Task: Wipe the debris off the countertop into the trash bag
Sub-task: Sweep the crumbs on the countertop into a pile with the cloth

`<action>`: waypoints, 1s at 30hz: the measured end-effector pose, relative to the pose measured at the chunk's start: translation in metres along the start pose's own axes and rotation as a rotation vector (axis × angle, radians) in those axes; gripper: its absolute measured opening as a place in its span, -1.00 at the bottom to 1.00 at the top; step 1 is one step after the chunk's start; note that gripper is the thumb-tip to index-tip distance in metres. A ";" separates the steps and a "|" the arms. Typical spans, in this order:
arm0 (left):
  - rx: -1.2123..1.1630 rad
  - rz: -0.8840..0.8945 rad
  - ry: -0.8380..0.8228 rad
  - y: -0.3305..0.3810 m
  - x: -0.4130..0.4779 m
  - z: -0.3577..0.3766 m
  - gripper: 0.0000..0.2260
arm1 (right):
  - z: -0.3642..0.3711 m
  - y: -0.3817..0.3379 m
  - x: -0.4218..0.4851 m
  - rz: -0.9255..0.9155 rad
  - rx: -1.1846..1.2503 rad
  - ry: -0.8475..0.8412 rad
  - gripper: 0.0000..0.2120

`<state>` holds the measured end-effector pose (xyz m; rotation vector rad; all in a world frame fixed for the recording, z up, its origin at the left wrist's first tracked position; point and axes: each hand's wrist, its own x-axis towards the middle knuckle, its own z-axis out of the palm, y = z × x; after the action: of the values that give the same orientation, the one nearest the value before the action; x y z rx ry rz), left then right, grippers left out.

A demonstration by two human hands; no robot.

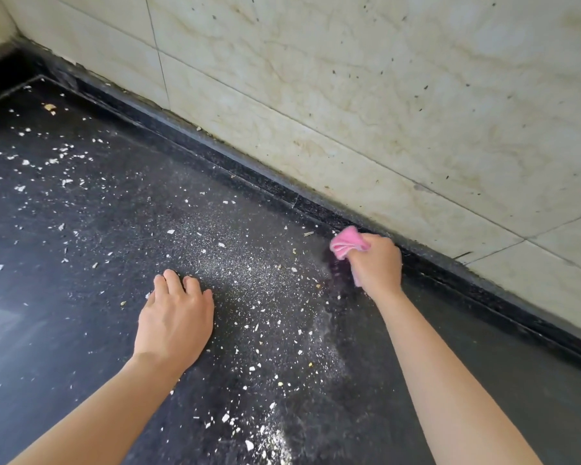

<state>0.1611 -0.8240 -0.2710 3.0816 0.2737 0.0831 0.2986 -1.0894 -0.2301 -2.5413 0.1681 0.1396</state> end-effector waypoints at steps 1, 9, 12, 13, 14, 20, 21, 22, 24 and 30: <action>0.006 0.003 0.002 0.000 0.000 0.000 -0.77 | 0.001 0.005 0.005 0.030 -0.080 0.085 -0.72; 0.012 0.001 0.007 -0.001 0.001 0.002 -0.76 | 0.054 -0.048 -0.023 -0.285 0.016 -0.103 -0.70; -0.007 -0.013 -0.019 -0.001 0.000 -0.002 -0.79 | 0.034 -0.049 -0.037 -0.188 0.219 -0.280 -0.71; -0.008 -0.021 -0.029 -0.001 -0.001 -0.003 -0.81 | 0.022 -0.041 -0.040 -0.147 0.252 -0.215 -0.66; -0.010 -0.027 -0.042 -0.002 -0.001 -0.004 -0.83 | 0.009 -0.026 -0.041 -0.095 0.266 -0.117 -0.62; -0.007 -0.035 -0.117 -0.003 -0.002 -0.006 -0.85 | -0.054 0.086 -0.028 0.243 -0.223 0.288 -0.75; -0.009 -0.037 -0.120 -0.002 -0.002 -0.007 -0.85 | -0.051 0.094 -0.024 0.284 -0.257 0.302 -0.77; -0.012 -0.034 -0.119 -0.002 -0.001 -0.008 -0.85 | -0.043 0.097 -0.020 0.314 -0.279 0.311 -0.77; -0.020 -0.029 -0.115 0.000 -0.001 -0.008 -0.85 | -0.018 0.092 -0.017 0.294 -0.309 0.327 -0.75; -0.039 -0.035 -0.169 -0.002 -0.004 -0.010 -0.82 | -0.020 0.060 -0.014 -0.110 -0.131 -0.024 -0.62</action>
<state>0.1565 -0.8226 -0.2611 3.0191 0.3129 -0.1699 0.2775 -1.1490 -0.2445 -2.6706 0.0095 0.1425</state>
